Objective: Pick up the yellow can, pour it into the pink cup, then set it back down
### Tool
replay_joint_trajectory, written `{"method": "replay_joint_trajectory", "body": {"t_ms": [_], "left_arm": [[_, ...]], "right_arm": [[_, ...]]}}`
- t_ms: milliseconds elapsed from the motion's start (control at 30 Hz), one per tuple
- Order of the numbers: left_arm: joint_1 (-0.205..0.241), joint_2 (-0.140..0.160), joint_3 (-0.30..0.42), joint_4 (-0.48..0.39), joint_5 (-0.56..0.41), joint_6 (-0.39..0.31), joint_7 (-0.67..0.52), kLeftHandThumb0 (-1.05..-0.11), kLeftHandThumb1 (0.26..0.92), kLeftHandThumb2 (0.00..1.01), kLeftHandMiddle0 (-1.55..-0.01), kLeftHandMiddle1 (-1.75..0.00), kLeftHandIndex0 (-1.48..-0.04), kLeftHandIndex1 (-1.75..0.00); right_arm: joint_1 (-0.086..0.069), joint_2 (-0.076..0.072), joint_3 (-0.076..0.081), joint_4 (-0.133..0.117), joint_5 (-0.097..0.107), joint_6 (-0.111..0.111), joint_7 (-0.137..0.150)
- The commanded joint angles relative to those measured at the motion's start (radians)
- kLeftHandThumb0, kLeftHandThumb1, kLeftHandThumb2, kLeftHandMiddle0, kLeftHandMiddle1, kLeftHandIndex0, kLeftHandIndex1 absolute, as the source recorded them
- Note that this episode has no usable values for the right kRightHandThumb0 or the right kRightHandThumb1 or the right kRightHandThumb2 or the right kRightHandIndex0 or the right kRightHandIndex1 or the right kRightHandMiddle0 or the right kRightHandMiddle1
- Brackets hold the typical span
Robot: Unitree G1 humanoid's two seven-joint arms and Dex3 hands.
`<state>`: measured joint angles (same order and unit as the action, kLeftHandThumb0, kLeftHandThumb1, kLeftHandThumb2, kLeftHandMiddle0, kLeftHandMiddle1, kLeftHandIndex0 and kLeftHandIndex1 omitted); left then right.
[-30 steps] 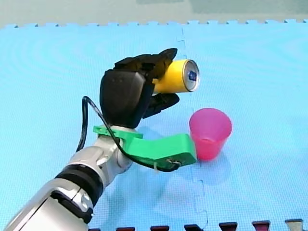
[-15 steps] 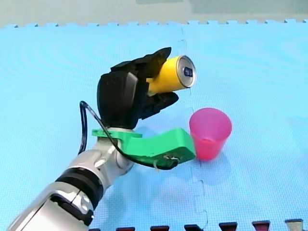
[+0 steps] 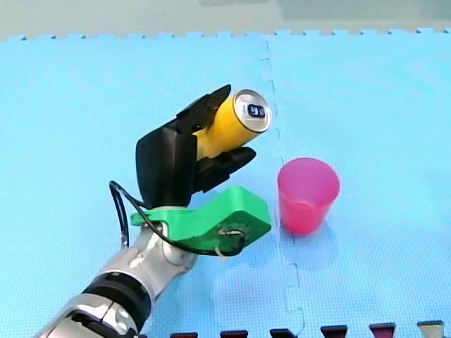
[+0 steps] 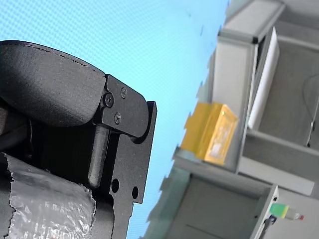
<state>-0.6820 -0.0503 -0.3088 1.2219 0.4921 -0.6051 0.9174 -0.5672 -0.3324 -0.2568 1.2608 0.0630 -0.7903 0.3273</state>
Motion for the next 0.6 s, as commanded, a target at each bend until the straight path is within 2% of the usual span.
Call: {"method": "replay_joint_trajectory", "body": {"t_ms": [0, 300, 400, 567], "left_arm": [[0.007, -0.002, 0.019, -0.014, -0.02, -0.005, -0.022, -0.428, 0.833, 0.0, -1.36, -0.01, -1.2, 0.0], [0.055, 0.0, 0.043, -0.061, -0.036, -0.017, -0.059, -0.419, 0.84, 0.0, -1.33, 0.0, -1.19, 0.0], [0.078, 0.004, 0.047, -0.083, -0.039, -0.017, -0.077, -0.419, 0.846, 0.0, -1.32, 0.0, -1.18, 0.0], [0.128, -0.009, 0.096, -0.165, -0.122, 0.011, -0.216, -0.435, 0.869, 0.01, -1.3, 0.0, -1.14, 0.0]], "right_arm": [[-0.003, -0.009, 0.002, -0.001, -0.003, 0.002, -0.005], [-0.006, -0.009, 0.001, 0.002, -0.001, 0.003, -0.002], [-0.007, -0.008, -0.003, 0.003, 0.006, 0.001, 0.009], [-0.007, -0.01, -0.01, 0.005, 0.015, 0.002, 0.027]]}}
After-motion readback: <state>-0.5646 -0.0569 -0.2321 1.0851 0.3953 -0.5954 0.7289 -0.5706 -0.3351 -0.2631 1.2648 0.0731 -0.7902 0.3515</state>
